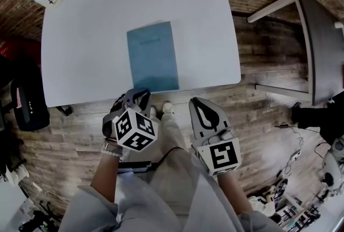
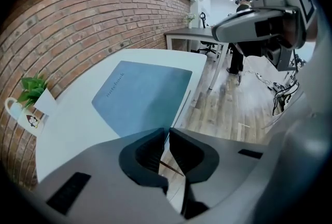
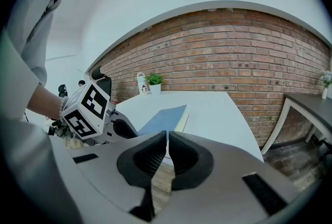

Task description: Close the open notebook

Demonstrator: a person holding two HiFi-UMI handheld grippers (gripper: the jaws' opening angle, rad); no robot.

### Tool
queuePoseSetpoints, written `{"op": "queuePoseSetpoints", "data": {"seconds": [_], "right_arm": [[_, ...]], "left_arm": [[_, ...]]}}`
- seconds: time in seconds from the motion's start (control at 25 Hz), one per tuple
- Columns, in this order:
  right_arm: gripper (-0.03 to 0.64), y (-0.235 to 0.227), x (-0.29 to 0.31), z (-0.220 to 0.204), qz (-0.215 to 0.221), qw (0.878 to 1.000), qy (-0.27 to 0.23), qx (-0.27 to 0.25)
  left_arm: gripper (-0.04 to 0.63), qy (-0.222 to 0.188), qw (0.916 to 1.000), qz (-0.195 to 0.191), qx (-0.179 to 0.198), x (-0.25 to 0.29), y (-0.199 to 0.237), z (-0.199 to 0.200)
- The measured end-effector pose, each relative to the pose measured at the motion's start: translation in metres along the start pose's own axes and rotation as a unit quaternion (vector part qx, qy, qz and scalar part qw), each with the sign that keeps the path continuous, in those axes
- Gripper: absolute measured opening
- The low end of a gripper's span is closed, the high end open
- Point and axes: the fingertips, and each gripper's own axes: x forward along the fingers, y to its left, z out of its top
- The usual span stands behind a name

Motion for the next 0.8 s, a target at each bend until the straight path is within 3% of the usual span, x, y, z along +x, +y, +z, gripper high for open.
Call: {"op": "queuePoseSetpoints", "data": {"seconds": [0.44,0.8], "right_arm": [[0.044,0.004,-0.001,-0.003,-0.001,1.000,0.004,-0.002],[0.044,0.017,-0.004,0.012,0.002,1.000,-0.011,-0.018]], "left_arm": [[0.032,-0.018,0.9995,-0.024,-0.014,-0.002,-0.001,0.000],[0.028,-0.064,0.9969,-0.020,-0.040,-0.024,0.003,0.004]]}}
